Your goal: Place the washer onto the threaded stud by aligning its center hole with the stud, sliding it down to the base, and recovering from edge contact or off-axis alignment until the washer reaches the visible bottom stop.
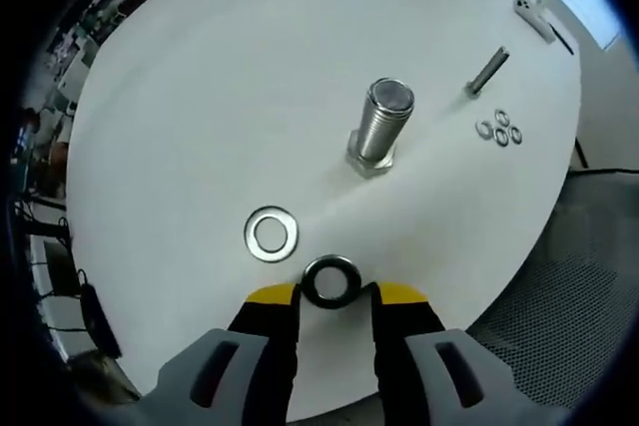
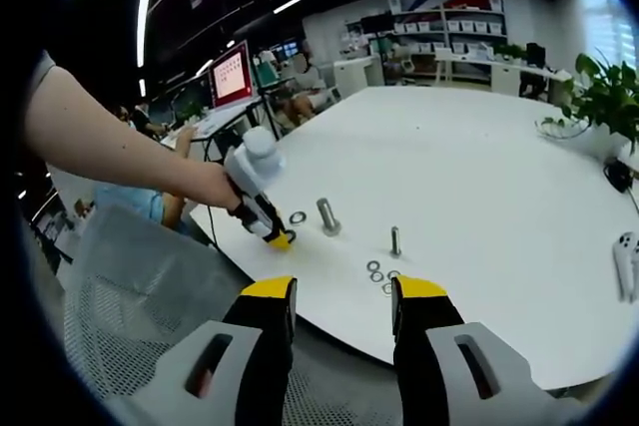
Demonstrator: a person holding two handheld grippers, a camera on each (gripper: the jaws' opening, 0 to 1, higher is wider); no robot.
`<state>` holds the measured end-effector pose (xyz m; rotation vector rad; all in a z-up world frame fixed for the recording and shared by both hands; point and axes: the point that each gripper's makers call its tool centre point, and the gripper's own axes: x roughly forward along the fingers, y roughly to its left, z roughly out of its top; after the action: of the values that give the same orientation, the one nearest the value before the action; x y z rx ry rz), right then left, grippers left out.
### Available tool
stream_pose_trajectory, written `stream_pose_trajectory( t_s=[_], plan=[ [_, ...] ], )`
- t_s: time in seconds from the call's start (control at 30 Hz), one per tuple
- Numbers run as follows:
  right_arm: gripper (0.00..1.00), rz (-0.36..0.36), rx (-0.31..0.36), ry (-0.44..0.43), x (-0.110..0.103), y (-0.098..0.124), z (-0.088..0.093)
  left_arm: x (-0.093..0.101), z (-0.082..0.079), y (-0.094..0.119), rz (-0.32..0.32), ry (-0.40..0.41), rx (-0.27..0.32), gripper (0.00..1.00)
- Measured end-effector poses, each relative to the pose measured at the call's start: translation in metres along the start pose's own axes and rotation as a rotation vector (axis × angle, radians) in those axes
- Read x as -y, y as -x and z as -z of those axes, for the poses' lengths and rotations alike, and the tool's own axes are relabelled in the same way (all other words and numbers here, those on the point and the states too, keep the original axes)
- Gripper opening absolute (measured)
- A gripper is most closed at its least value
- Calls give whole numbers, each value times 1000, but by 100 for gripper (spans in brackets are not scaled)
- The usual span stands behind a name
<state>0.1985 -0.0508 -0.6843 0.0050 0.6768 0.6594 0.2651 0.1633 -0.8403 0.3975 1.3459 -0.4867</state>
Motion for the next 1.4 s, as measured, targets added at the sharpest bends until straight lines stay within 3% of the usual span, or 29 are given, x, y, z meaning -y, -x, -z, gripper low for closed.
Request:
stream_pose_trajectory(
  t_s=[0.13, 0.47, 0.8, 1.2, 1.4],
  plan=[
    [40, 2, 2, -2, 0, 0, 0, -1, -1, -1, -6, 24, -7, 25],
    [40, 3, 1, -3, 1, 0, 0, -1, -3, 0, -1, -14, -34, 20],
    [40, 4, 3, -3, 1, 1, -1, -2, -1, 1, 5, -7, 44, 19],
    [40, 7, 5, -5, 1, 1, -1, -5, 4, 4, 12, -33, 42, 19],
    [40, 7, 6, -4, 2, 1, -1, -5, -4, 13, 13, -52, 73, 19]
  ],
)
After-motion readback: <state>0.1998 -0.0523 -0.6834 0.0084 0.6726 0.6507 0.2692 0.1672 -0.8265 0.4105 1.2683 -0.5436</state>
